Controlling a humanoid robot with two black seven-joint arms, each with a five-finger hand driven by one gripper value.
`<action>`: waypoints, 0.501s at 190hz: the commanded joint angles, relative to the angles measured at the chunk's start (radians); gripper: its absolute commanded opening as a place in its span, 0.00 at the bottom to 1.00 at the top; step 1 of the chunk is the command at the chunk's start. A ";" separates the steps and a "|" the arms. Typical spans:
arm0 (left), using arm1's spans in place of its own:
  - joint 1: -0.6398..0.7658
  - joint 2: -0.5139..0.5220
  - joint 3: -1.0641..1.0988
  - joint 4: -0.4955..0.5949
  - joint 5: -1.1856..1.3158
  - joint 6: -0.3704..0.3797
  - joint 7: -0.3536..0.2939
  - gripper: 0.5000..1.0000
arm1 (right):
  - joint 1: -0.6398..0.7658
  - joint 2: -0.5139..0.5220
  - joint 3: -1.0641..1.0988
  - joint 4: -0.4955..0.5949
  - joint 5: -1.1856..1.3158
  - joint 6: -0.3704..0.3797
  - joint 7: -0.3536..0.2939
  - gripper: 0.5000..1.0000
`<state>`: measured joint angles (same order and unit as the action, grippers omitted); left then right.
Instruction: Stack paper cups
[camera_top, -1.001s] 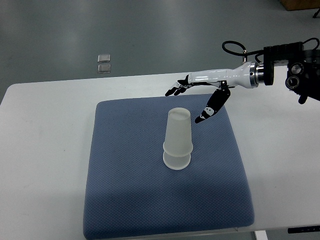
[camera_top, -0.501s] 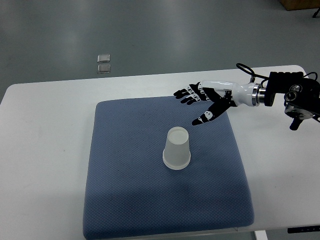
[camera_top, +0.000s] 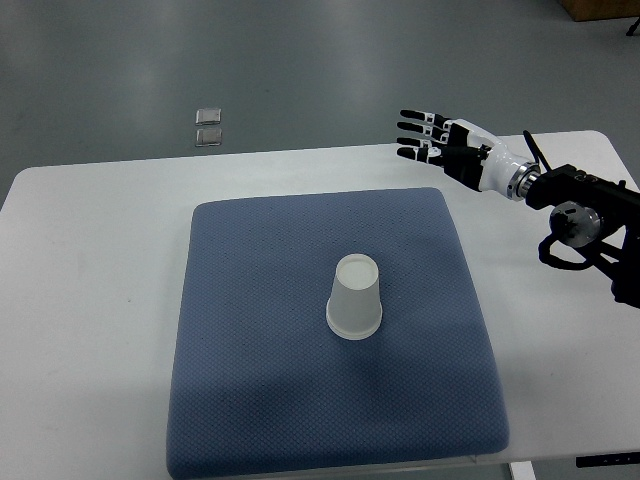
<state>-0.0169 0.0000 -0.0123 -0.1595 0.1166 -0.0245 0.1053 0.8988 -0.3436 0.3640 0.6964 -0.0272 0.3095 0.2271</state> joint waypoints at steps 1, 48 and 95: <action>0.000 0.000 0.000 0.000 0.000 0.000 -0.001 1.00 | -0.023 0.035 0.059 -0.037 0.064 -0.020 -0.029 0.79; 0.000 0.000 0.000 0.000 0.000 0.000 0.001 1.00 | -0.084 0.061 0.142 -0.048 0.220 -0.032 -0.178 0.79; 0.000 0.000 0.000 0.000 0.000 0.000 0.001 1.00 | -0.100 0.060 0.145 -0.041 0.247 -0.003 -0.176 0.85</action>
<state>-0.0168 0.0000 -0.0123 -0.1595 0.1166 -0.0245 0.1053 0.8097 -0.2833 0.5059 0.6518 0.2197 0.2946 0.0451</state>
